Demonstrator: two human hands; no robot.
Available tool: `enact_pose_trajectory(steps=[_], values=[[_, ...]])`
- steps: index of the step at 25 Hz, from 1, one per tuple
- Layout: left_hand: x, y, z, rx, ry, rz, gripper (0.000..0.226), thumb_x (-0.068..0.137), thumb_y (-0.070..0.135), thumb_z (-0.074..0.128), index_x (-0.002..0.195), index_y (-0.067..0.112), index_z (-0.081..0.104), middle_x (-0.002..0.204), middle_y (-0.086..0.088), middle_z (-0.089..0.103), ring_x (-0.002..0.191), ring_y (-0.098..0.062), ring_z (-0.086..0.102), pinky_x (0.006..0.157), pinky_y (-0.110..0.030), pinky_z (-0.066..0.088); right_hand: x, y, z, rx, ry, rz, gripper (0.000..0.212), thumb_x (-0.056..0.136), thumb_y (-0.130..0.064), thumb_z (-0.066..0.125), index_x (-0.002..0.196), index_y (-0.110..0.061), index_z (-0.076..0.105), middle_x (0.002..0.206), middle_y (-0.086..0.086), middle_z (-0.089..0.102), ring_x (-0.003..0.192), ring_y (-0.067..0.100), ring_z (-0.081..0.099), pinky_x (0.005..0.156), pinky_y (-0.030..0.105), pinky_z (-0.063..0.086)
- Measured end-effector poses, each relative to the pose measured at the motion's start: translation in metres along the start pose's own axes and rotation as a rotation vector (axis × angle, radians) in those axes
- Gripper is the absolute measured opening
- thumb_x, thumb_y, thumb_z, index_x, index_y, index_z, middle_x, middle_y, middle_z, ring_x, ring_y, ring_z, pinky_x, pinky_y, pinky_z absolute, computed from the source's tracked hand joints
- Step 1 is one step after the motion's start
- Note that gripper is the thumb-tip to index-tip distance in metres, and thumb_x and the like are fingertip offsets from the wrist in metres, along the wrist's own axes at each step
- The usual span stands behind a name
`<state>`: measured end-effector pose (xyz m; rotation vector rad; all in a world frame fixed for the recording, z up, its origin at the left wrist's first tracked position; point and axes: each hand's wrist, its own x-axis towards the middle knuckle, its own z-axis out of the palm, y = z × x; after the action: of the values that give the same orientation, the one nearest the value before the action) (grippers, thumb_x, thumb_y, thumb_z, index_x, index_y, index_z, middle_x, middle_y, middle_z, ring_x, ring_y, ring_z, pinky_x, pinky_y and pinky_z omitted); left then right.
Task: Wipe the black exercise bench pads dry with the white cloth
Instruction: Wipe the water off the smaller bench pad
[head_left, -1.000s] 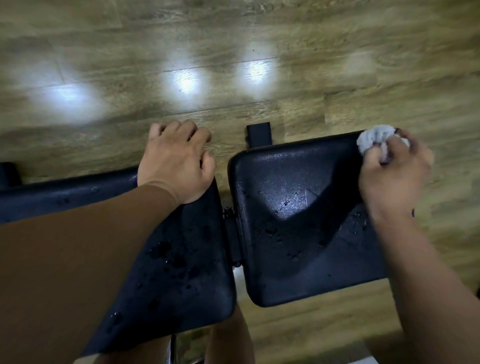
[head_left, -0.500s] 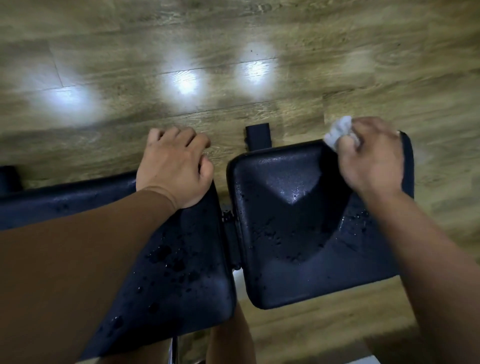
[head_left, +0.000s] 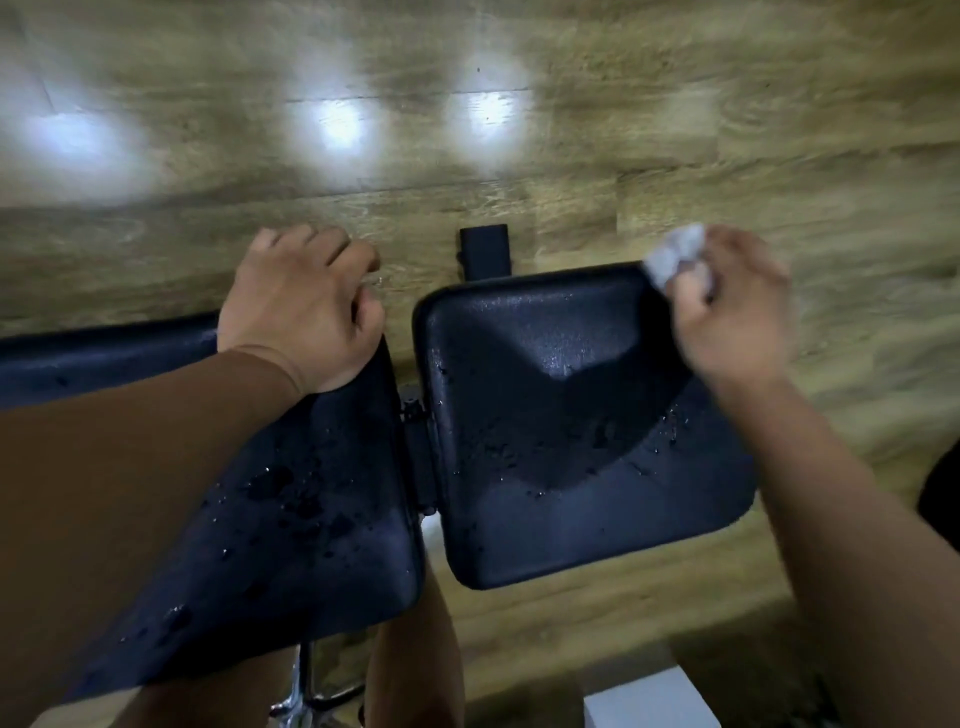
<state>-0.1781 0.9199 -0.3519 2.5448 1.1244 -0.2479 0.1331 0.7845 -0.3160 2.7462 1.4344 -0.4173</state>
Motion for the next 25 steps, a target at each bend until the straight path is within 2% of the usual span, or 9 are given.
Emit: enact_pose_trajectory(steps=[2,4,8,10,11,16,18,22,25], values=[[0.000,0.003,0.001,-0.037,0.005,-0.008,0.038,0.087,0.030,0.038,0.100,0.007,0.065,0.090,-0.015,0.065,0.081,-0.037,0.056,0.070,-0.040,0.038,0.005,0.022,-0.011,0.051,0.093,0.228,0.050,0.077,-0.032,0.032,0.100,-0.002,0.066,0.110,0.019,0.064,0.103,0.036,0.058,0.091,0.033,0.043],[-0.001,0.002,0.000,-0.060,0.008,-0.013,0.036,0.087,0.029,0.038,0.098,0.007,0.065,0.087,-0.014,0.065,0.078,-0.037,0.058,0.062,-0.035,0.034,-0.011,-0.026,0.005,0.140,0.161,0.274,0.052,0.076,-0.030,0.035,0.104,0.000,0.067,0.115,0.018,0.064,0.110,0.027,0.055,0.101,0.026,0.038],[-0.002,0.000,0.002,-0.074,0.015,-0.010,0.041,0.088,0.033,0.034,0.100,0.009,0.065,0.090,-0.014,0.066,0.082,-0.036,0.059,0.060,-0.034,0.035,-0.084,-0.162,0.038,0.237,-0.007,-0.310,0.037,0.079,-0.023,0.048,0.107,-0.010,0.070,0.125,0.011,0.061,0.121,0.031,0.051,0.105,0.045,0.035],[-0.001,0.000,0.003,-0.066,0.010,-0.009,0.042,0.089,0.034,0.033,0.102,0.009,0.064,0.093,-0.014,0.065,0.085,-0.036,0.060,0.062,-0.036,0.038,-0.086,-0.149,0.037,0.184,-0.098,-0.562,0.034,0.081,-0.021,0.053,0.110,-0.013,0.070,0.132,0.009,0.058,0.126,0.029,0.047,0.110,0.050,0.031],[0.000,0.001,0.004,-0.064,0.002,-0.013,0.041,0.089,0.035,0.033,0.102,0.010,0.063,0.094,-0.014,0.065,0.087,-0.037,0.060,0.063,-0.037,0.039,-0.077,-0.118,0.033,0.164,-0.065,-0.561,0.032,0.082,-0.019,0.052,0.109,-0.013,0.070,0.134,0.010,0.057,0.126,0.030,0.049,0.109,0.048,0.033],[-0.002,0.000,0.003,-0.058,-0.018,-0.039,0.040,0.090,0.035,0.031,0.105,0.012,0.060,0.098,-0.011,0.064,0.090,-0.035,0.059,0.064,-0.037,0.038,-0.044,0.018,0.006,0.105,0.218,0.381,0.041,0.086,-0.026,0.039,0.105,-0.003,0.065,0.135,0.015,0.056,0.122,0.032,0.052,0.108,0.035,0.038],[-0.002,0.002,0.002,-0.059,-0.024,-0.028,0.037,0.090,0.034,0.034,0.104,0.012,0.061,0.096,-0.010,0.064,0.087,-0.035,0.059,0.061,-0.034,0.033,-0.056,-0.022,0.020,0.207,0.279,0.445,0.048,0.083,-0.025,0.039,0.116,0.000,0.063,0.137,0.016,0.052,0.129,0.027,0.045,0.114,0.024,0.027],[-0.003,0.001,0.002,-0.068,-0.010,-0.026,0.039,0.089,0.035,0.032,0.100,0.012,0.062,0.093,-0.010,0.065,0.082,-0.035,0.060,0.060,-0.036,0.038,-0.106,-0.154,0.049,0.339,0.099,-0.250,0.035,0.078,-0.014,0.053,0.108,-0.006,0.070,0.132,0.014,0.058,0.124,0.035,0.049,0.108,0.048,0.034],[-0.003,0.001,0.003,-0.085,0.009,-0.018,0.040,0.087,0.034,0.032,0.099,0.010,0.063,0.093,-0.012,0.066,0.082,-0.036,0.060,0.061,-0.039,0.043,-0.102,-0.116,0.045,0.291,0.022,-0.525,0.033,0.080,-0.010,0.055,0.110,-0.008,0.071,0.134,0.013,0.058,0.126,0.031,0.049,0.111,0.047,0.032]])
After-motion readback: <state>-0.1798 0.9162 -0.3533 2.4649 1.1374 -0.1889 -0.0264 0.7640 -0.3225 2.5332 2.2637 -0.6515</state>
